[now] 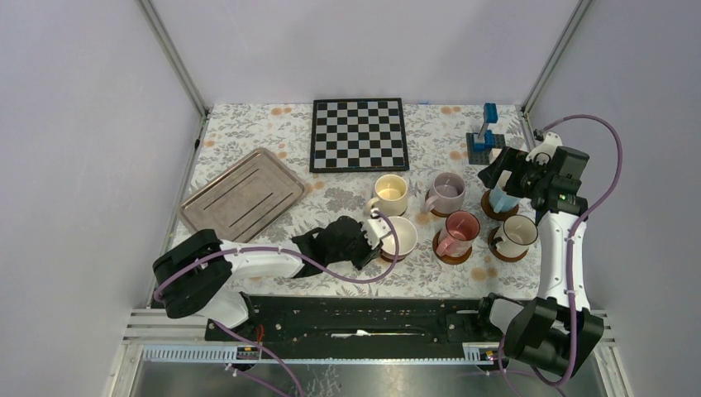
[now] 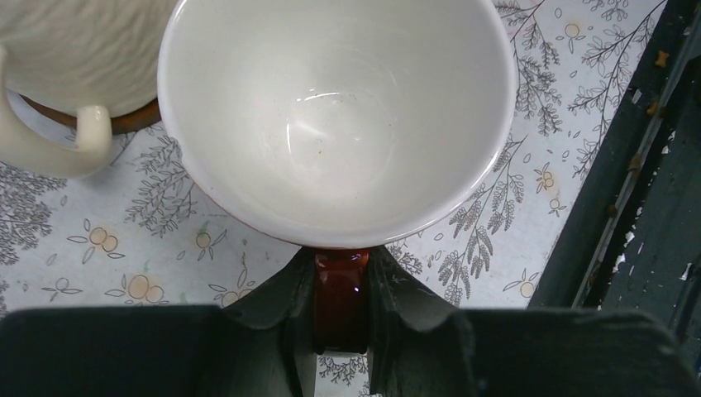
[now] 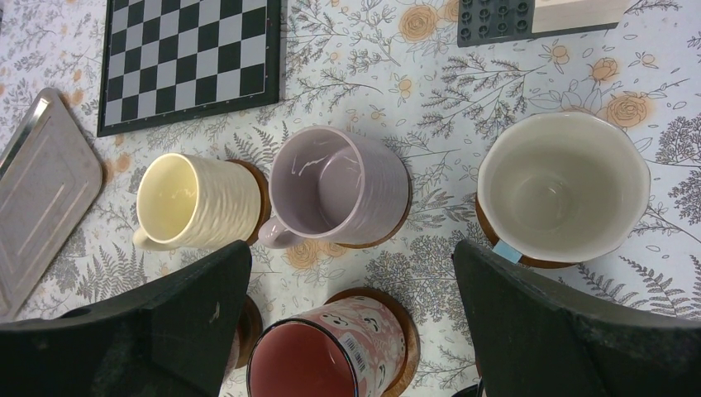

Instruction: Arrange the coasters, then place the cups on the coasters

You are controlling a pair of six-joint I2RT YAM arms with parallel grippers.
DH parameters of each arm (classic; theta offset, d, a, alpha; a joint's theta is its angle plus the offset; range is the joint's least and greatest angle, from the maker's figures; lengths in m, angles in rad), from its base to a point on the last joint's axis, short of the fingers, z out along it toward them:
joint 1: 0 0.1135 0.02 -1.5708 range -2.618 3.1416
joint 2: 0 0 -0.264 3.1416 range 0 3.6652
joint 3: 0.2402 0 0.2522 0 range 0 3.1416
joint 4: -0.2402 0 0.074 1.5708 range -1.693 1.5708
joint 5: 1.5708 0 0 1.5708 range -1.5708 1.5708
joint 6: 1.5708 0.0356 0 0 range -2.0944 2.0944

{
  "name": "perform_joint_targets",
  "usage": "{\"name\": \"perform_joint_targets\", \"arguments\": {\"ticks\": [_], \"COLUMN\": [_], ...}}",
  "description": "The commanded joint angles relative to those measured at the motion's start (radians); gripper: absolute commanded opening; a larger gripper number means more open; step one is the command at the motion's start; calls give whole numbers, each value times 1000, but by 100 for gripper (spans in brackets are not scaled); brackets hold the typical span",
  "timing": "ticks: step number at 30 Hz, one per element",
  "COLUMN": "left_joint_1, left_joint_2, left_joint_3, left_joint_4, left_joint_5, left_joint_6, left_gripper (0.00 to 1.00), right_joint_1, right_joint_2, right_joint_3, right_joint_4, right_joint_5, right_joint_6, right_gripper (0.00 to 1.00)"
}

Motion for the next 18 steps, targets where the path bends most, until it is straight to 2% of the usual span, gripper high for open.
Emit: {"name": "perform_joint_targets", "arguments": {"ticks": [1,4,7,12,18], "left_joint_1": [-5,-5,-5,-6,-5], "left_joint_2": [-3,-4,-5,11,11], "left_joint_3": [8,-2,-5,-4,0], "left_joint_4": [186,187,183,175,157], "left_joint_5": [1,13,10,-13,-2], "left_joint_6": [-37,-39,-44,-43,-49], "left_gripper": [0,4,20,36,47], "right_joint_1": [-2,-2,-2,-2,-2], "right_joint_2": [-30,-34,-32,-34,-32], "right_joint_3": [-3,-2,-2,-6,-3], "right_joint_4": [13,11,13,15,16], "right_joint_5": [17,17,16,18,21], "right_joint_6": [-12,-14,-13,-14,-14], "right_gripper": [100,100,100,100,100]}}
